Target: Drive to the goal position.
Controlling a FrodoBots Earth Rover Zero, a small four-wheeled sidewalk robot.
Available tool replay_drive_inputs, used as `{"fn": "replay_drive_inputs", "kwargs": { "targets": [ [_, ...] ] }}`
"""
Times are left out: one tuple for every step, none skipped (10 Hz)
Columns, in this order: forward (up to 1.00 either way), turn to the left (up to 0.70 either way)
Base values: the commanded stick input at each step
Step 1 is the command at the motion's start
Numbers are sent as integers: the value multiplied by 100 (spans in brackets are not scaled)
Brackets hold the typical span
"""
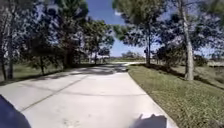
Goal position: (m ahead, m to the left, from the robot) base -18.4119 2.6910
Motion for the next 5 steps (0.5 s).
{"fn": "replay_drive_inputs", "kwargs": {
  "targets": [
    [0, 70],
    [0, 70],
    [0, 70],
    [0, 70],
    [0, 70]
  ]
}}
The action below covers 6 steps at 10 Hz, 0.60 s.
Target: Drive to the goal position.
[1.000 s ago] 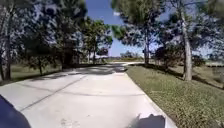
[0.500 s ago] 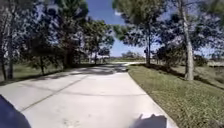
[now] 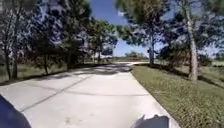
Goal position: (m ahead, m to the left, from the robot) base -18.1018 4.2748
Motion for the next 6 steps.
{"fn": "replay_drive_inputs", "kwargs": {
  "targets": [
    [0, 70],
    [0, 70],
    [0, 70],
    [0, 70],
    [0, 70],
    [0, 70]
  ]
}}
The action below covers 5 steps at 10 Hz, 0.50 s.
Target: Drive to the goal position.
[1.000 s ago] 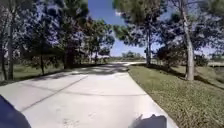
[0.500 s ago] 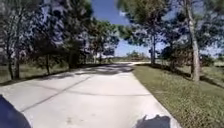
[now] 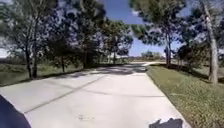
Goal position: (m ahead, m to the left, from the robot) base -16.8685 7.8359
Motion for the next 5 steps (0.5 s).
{"fn": "replay_drive_inputs", "kwargs": {
  "targets": [
    [0, 70],
    [0, 70],
    [0, 70],
    [0, 70],
    [0, 70]
  ]
}}
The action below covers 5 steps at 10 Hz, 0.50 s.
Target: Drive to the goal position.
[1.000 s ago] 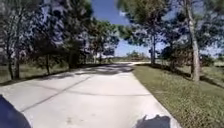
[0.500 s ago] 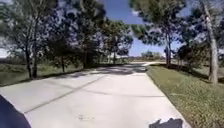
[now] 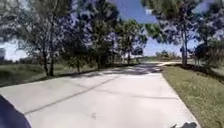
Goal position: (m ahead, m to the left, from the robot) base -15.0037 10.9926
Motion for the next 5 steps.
{"fn": "replay_drive_inputs", "kwargs": {
  "targets": [
    [0, 70],
    [0, 70],
    [0, 70],
    [0, 70],
    [0, 70]
  ]
}}
